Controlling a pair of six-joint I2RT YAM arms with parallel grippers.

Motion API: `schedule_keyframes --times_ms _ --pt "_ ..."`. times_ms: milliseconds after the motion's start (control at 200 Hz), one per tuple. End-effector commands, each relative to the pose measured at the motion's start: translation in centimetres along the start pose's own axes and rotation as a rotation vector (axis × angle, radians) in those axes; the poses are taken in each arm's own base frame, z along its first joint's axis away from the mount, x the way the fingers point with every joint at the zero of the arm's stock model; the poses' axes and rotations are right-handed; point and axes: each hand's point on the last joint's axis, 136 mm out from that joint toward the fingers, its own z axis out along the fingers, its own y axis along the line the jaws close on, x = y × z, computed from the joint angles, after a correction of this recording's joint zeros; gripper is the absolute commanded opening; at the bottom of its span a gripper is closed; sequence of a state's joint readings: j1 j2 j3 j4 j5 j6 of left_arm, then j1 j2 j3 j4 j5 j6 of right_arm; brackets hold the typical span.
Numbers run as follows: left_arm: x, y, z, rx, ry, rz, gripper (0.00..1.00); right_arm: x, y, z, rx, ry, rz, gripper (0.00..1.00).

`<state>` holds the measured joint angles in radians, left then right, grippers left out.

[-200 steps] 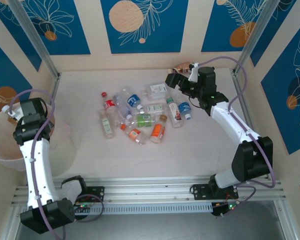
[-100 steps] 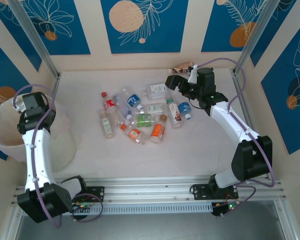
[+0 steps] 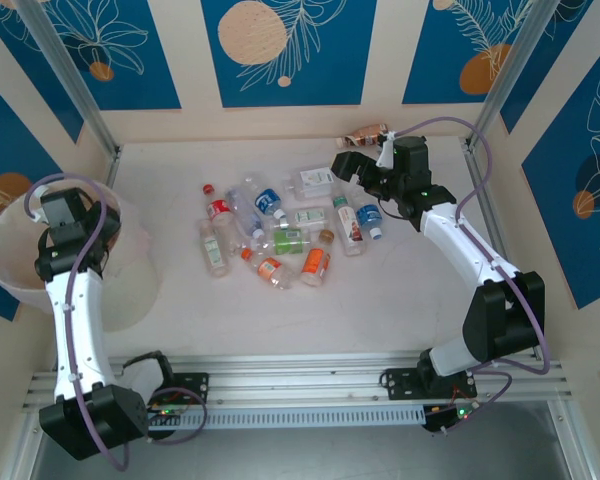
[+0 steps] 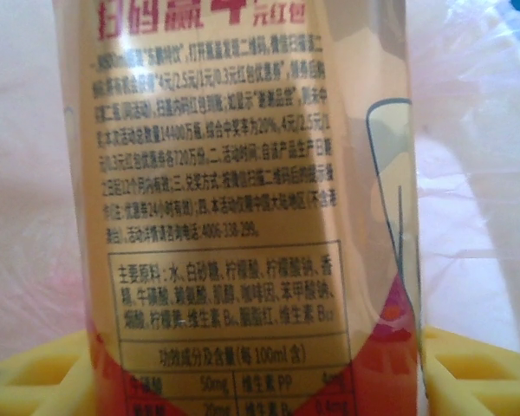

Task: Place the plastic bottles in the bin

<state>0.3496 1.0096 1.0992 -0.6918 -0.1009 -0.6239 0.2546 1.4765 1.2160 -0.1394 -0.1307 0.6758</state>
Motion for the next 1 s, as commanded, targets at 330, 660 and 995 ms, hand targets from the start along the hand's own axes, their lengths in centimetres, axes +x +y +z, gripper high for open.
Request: schedule_keyframes --times_ms 330,660,995 --pt "0.6 -3.8 -3.2 0.227 0.055 0.022 0.72 -0.3 -1.5 -0.2 0.089 -0.016 -0.013 0.99" --pt "0.1 -3.0 -3.6 0.188 0.014 0.049 0.96 1.2 -8.1 0.7 0.386 0.057 -0.046 1.0" --pt "-2.1 -3.1 -6.7 0.185 -0.087 0.083 1.0 3.0 -13.4 0.2 0.504 0.149 -0.029 1.0"
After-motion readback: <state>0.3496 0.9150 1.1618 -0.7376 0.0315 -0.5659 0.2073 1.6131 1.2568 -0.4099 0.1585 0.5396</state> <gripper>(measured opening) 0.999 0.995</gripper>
